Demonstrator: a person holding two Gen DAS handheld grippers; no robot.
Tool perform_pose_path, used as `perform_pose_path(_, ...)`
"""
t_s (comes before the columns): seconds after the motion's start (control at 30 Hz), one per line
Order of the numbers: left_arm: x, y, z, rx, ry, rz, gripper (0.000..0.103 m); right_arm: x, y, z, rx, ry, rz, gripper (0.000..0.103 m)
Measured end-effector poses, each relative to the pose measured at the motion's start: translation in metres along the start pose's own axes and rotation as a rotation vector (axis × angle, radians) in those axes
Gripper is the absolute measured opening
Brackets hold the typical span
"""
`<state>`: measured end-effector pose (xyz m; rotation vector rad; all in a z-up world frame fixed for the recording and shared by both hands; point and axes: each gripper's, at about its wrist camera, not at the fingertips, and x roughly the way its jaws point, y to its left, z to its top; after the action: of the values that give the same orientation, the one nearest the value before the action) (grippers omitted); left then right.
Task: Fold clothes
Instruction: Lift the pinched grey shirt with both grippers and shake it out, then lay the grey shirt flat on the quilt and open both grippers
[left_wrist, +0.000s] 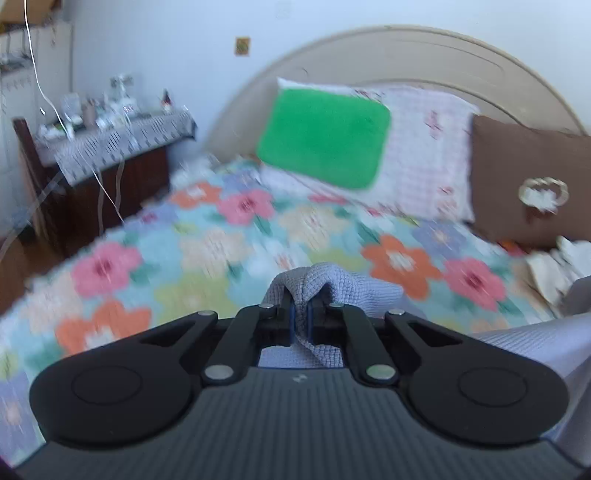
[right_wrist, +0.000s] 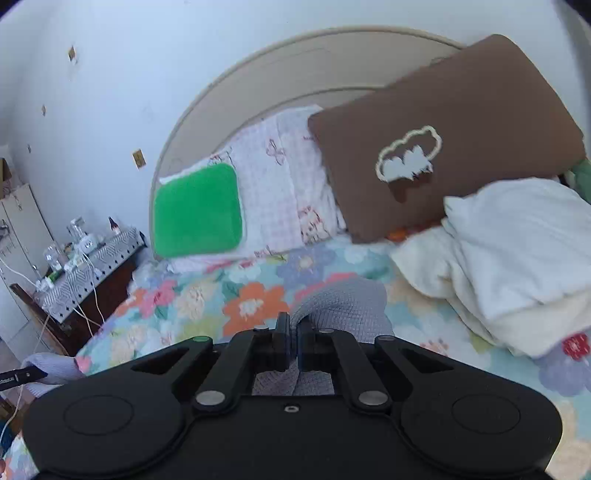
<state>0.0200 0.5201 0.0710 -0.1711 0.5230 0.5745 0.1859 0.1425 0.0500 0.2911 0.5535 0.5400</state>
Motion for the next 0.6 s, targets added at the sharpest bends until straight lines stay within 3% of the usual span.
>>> perform_pose_path(0.07, 0.021, 0.001, 0.002, 0.002, 0.074, 0.059, 0.038, 0.025, -0.004, 0.009, 0.06, 0.064, -0.015, 0.061)
perform_pose_path(0.1, 0.03, 0.002, 0.001, 0.002, 0.115, 0.087, 0.048, 0.031, -0.007, 0.009, 0.082, 0.092, -0.03, 0.061)
perform_pose_path(0.13, 0.039, 0.002, 0.0, 0.003, 0.155, 0.114, 0.048, 0.028, -0.01, 0.001, 0.095, 0.113, -0.033, 0.061)
perform_pose_path(0.17, 0.038, 0.005, -0.009, -0.005, 0.183, 0.112, 0.049, 0.022, -0.013, -0.008, 0.104, 0.13, -0.028, 0.061)
perform_pose_path(0.23, 0.023, 0.013, -0.039, -0.02, 0.235, 0.077, 0.064, 0.008, -0.022, -0.03, 0.113, 0.172, -0.026, 0.061)
perform_pose_path(0.3, 0.005, 0.015, -0.077, -0.004, 0.306, 0.043, 0.07, -0.011, -0.033, -0.058, 0.101, 0.226, -0.043, 0.061)
perform_pose_path(0.47, -0.038, 0.011, -0.166, 0.014, 0.497, -0.003, 0.07, -0.067, -0.06, -0.119, 0.117, 0.361, -0.082, 0.061)
perform_pose_path(0.6, -0.08, -0.006, -0.207, 0.0, 0.558, -0.106, 0.07, -0.12, -0.074, -0.143, 0.117, 0.356, -0.106, 0.061)
